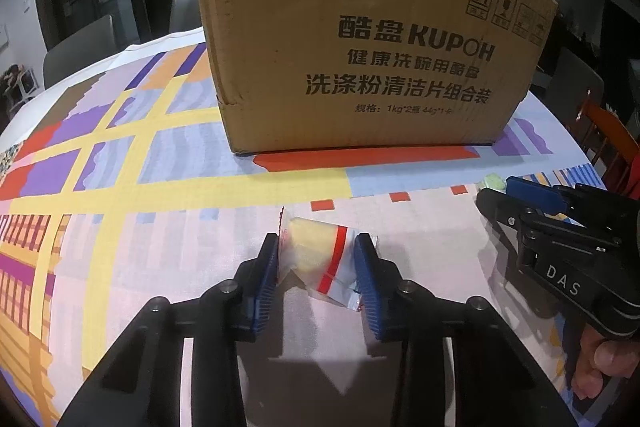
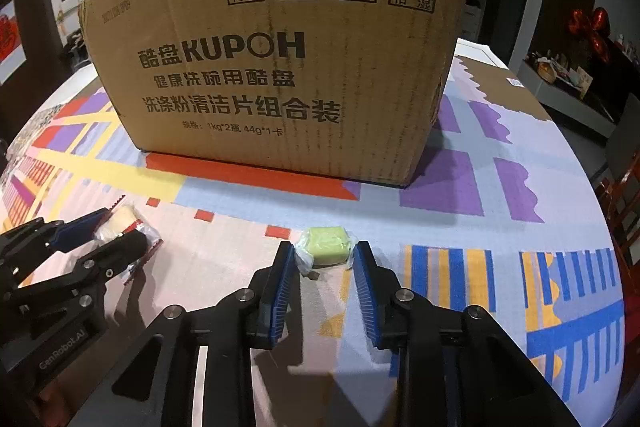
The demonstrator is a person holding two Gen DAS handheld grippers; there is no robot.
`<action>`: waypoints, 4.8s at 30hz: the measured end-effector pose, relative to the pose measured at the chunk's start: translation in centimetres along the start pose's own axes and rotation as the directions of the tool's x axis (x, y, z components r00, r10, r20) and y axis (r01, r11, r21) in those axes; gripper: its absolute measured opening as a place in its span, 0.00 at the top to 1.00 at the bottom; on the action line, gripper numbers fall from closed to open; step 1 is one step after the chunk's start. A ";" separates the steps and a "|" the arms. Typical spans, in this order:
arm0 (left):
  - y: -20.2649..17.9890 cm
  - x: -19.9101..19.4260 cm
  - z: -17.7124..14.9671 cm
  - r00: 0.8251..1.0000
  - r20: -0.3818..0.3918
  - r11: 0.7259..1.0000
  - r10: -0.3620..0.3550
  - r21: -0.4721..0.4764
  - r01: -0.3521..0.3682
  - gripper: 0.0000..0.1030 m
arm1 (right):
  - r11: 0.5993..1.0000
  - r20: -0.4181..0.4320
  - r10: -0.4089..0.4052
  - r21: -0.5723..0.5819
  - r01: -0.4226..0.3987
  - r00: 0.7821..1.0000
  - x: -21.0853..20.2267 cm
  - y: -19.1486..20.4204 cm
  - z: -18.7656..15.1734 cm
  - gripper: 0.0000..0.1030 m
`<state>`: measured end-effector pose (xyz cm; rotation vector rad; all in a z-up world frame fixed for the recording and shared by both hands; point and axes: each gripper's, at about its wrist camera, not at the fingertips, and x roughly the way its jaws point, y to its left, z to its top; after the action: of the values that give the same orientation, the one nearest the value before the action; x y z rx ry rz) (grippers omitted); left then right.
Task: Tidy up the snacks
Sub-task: 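Grasp the clear red-striped packet with the left tool while the right tool grasps the green sweet, then lift and carry the clear packet and green sweet over the box with both tools, then open both tools over the box to drop the packet and sweet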
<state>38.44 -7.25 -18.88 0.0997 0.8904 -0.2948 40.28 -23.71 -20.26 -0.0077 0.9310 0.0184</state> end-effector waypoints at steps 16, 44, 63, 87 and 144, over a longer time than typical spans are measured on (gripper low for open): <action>0.3 -0.7 0.2 1.000 0.009 1.000 -0.003 -0.031 0.003 0.70 | 1.000 0.008 0.004 0.022 -0.004 1.000 -0.6 -0.7 0.5 0.71; 0.7 -8.3 2.7 0.991 0.132 0.998 0.015 -0.059 -0.007 0.70 | 1.000 0.122 0.010 -0.002 -0.010 0.992 -7.5 0.9 2.8 0.71; 0.2 -12.9 4.9 0.977 0.214 0.998 0.017 -0.064 -0.004 0.70 | 1.000 0.221 -0.003 -0.007 0.005 0.975 -13.7 0.9 4.5 0.71; 0.1 -15.5 10.2 0.956 0.294 0.999 0.010 -0.044 0.003 0.70 | 1.000 0.301 -0.022 0.009 0.020 0.953 -17.5 0.2 8.3 0.71; 0.4 -5.8 17.6 0.977 0.209 0.999 0.048 -0.018 -0.045 0.61 | 0.999 0.268 0.031 0.006 -0.034 0.963 -7.8 -2.3 16.8 0.66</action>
<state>48.31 -9.30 -3.35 0.0755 0.6799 -0.2504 49.17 -25.82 -4.00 0.0195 0.6595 0.0444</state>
